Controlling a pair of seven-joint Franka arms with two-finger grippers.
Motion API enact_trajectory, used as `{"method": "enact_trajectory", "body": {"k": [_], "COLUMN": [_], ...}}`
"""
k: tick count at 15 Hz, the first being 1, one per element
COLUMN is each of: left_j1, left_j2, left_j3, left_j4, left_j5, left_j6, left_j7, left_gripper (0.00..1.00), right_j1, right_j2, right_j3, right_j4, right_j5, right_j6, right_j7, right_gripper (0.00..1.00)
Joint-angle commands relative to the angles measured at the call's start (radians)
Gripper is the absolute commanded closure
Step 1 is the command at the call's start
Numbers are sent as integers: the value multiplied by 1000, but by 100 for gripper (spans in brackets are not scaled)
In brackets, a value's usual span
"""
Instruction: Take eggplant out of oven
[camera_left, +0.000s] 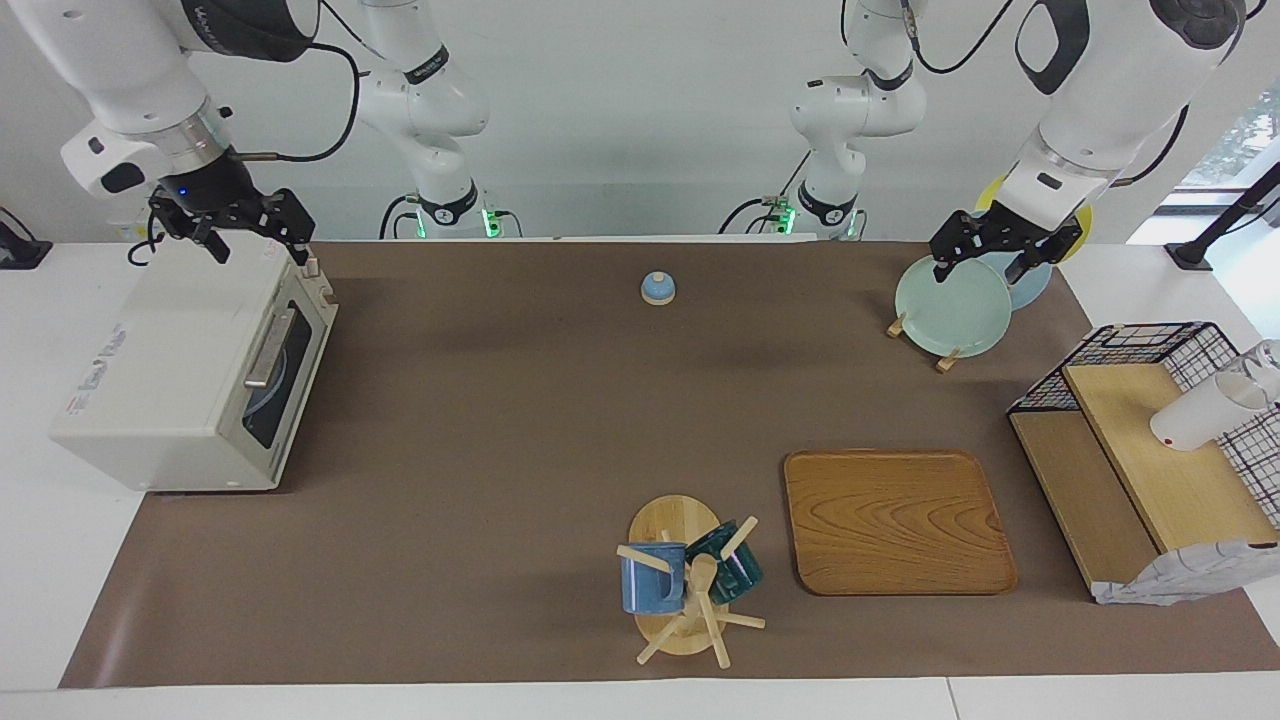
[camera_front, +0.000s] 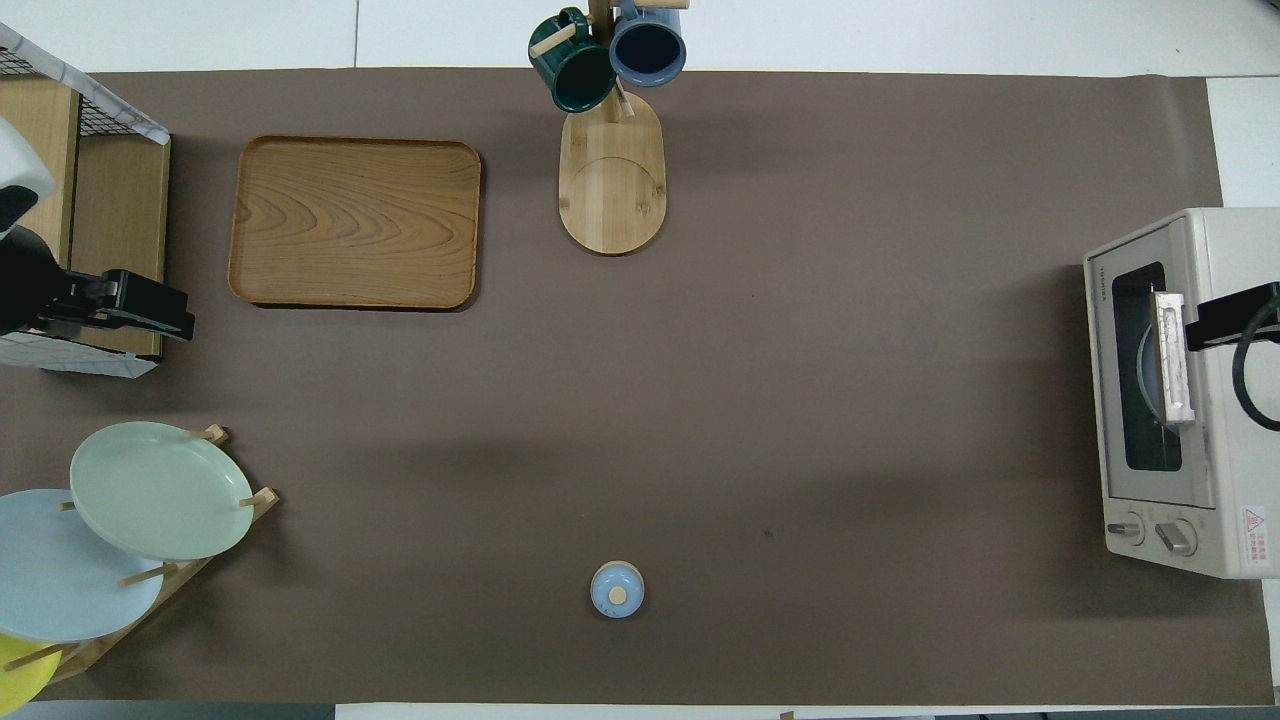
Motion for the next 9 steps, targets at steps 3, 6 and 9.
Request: {"method": "enact_trajectory", "body": {"k": [3, 6, 9], "left_j1": [7, 7, 7], "left_j2": [-12, -12, -12], "left_j3": [-5, -6, -5], "left_j4": [-8, -8, -8], "left_j5": [18, 18, 18], "left_j6": [-13, -13, -13], "left_j7": [-1, -2, -2], "left_gripper": [0, 0, 0], "right_j1": [-9, -8, 0], "right_j2": [-13, -16, -19], "right_j3": [10, 13, 12], "right_j4": [-13, -14, -16], "right_j5": [4, 4, 4], "right_j6": [-9, -7, -9], "right_j7": [-31, -22, -33], "right_gripper": [0, 0, 3]}}
